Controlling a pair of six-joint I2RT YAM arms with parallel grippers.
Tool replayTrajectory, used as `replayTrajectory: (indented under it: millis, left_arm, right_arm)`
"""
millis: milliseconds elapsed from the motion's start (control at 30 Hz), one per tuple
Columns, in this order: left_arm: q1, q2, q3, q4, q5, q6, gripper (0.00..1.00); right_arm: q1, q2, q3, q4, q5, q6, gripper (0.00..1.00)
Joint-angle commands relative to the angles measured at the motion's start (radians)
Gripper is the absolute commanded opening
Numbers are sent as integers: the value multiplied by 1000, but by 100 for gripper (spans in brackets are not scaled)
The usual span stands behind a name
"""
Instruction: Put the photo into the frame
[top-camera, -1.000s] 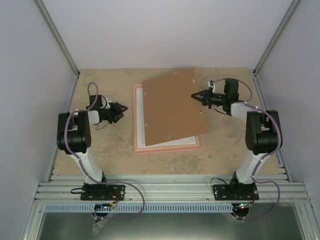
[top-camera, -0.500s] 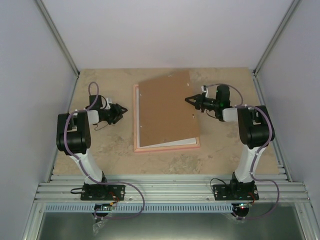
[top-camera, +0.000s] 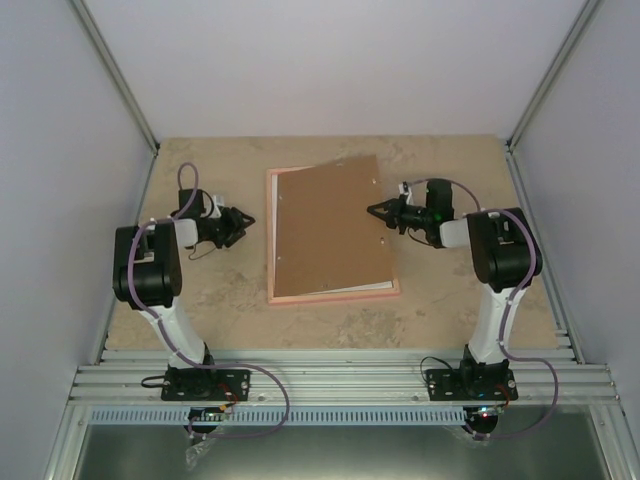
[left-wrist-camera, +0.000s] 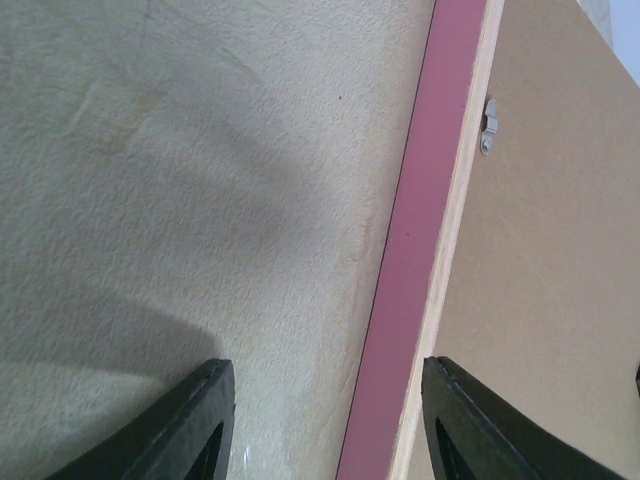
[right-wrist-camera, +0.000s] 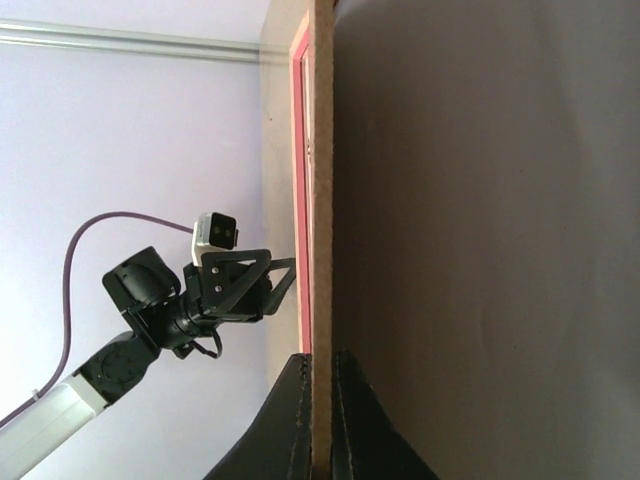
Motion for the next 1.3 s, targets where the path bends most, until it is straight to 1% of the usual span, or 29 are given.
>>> replayTrajectory:
  millis: [0,200,467,733,867,1100,1200,1267]
  left_arm:
    - [-5,30,29,-31,-17,26,53]
    - [-35,49,53,-62,-24,68,48]
    - [-62,81,88,-85,-30,91,45]
    - [-63,87,96,-91,-39,93,45]
    - [-64,88,101,-95,-39,94,45]
    - [-64,83,101,-92,-41,92,45]
    - [-64,79,99,-91,-46,93,45]
    - [-64,77,99,-93,-49,92,46]
  right_arm:
    - [26,23,20,-29,1,-30,1]
    - [39,46,55,-24,-19,-77,1]
    - [49,89,106,-121,-7,-180,0]
    - [60,66,182,-361,97,-353,11]
    - [81,58,243,-508,148,-437,32]
    - [113,11,289,-650,256,-521,67]
    - [129,-10,316,-714,315,-570,77]
    - [141,-26,331,-747,356,-599,79]
